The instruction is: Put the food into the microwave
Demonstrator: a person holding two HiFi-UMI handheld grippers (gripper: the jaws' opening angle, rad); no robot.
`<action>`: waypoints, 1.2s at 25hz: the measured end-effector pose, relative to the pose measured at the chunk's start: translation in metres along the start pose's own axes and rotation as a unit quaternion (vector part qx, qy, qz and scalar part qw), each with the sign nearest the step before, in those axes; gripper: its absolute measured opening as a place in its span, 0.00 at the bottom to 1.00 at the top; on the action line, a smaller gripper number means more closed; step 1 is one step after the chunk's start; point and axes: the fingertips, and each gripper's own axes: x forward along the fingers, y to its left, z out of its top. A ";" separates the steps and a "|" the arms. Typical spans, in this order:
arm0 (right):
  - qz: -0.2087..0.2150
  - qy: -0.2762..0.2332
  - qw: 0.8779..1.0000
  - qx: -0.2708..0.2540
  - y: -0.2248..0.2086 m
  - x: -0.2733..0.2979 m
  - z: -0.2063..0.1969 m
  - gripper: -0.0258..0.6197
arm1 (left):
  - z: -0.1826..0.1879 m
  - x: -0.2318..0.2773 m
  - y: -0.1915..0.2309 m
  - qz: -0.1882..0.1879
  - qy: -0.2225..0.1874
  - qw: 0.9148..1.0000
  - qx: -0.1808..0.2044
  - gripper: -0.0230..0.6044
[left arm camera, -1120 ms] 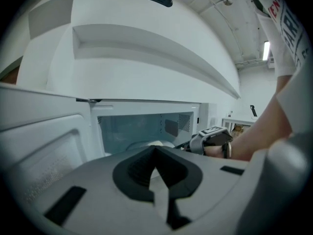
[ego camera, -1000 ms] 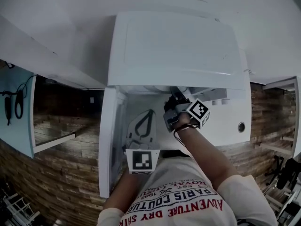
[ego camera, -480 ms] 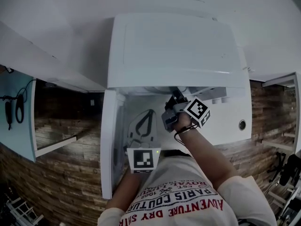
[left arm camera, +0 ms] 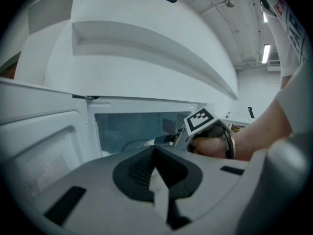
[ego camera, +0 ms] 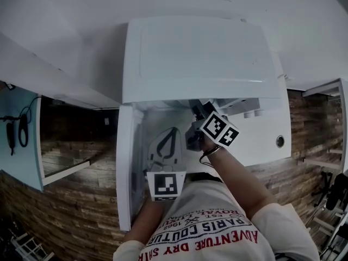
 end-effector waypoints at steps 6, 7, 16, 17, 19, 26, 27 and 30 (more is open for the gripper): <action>-0.031 0.061 0.990 -0.120 -0.007 -0.003 -0.009 0.54 | 0.000 -0.003 0.001 -0.001 -0.003 1.000 0.001 0.04; -0.039 0.072 0.985 -0.148 -0.010 -0.004 -0.011 0.54 | 0.000 -0.004 0.001 -0.002 -0.004 1.000 0.000 0.05; -0.036 0.107 0.962 -0.247 -0.006 -0.019 -0.017 0.54 | 0.003 -0.006 0.002 -0.004 -0.011 1.000 -0.012 0.04; -0.032 0.102 0.962 -0.251 -0.003 -0.022 -0.016 0.54 | 0.003 -0.006 0.002 -0.005 -0.012 1.000 -0.009 0.04; -0.024 0.091 0.958 -0.269 0.005 -0.029 -0.013 0.54 | 0.004 -0.007 0.003 -0.005 -0.014 1.000 -0.007 0.04; 0.011 0.073 0.956 -0.284 0.022 -0.054 -0.008 0.34 | 0.011 -0.010 -0.006 -0.012 -0.021 1.000 0.000 0.04; 0.015 0.069 0.957 -0.283 0.023 -0.060 -0.005 0.21 | 0.012 -0.010 -0.007 -0.013 -0.022 1.000 0.001 0.04; 0.041 0.060 0.958 -0.277 0.030 -0.077 0.001 0.08 | 0.017 -0.011 -0.013 -0.012 -0.025 1.000 0.001 0.04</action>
